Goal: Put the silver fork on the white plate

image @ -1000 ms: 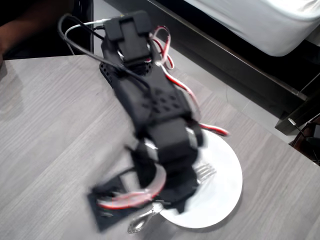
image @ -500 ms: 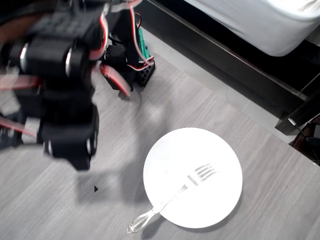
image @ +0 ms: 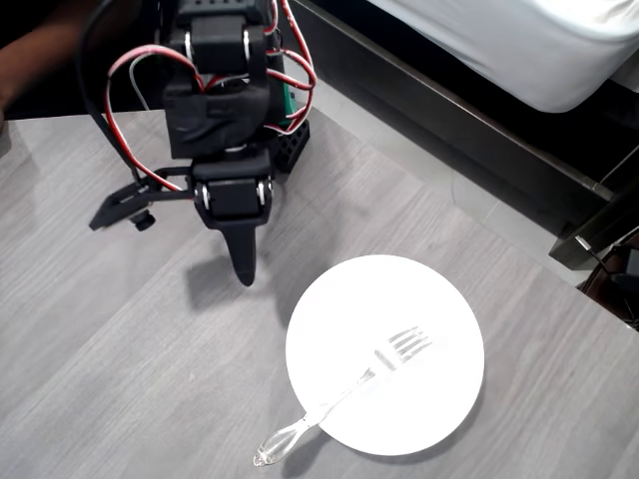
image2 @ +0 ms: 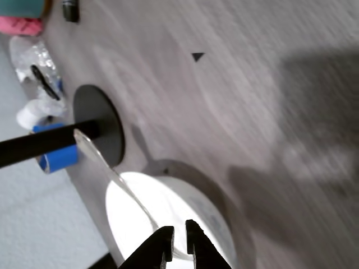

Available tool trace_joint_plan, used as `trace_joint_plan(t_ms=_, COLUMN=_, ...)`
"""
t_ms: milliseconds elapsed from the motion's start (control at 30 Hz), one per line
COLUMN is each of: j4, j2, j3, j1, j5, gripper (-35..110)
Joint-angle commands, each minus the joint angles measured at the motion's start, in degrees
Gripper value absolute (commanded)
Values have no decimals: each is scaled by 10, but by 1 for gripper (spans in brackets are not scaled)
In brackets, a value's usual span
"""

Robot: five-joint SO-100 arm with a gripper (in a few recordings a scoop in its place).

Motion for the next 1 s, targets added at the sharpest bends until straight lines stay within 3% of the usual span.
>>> trace_joint_plan(t_ms=0, j4=-5, j2=46, j3=30, j1=-4, j5=4, gripper=0)
trace_joint_plan(t_ms=167, j4=31, j2=229, j3=142, j1=-5, j5=17, gripper=0)
trace_joint_plan(t_ms=967, j4=55, j2=228, j3=221, j1=-9, j5=47, gripper=0)
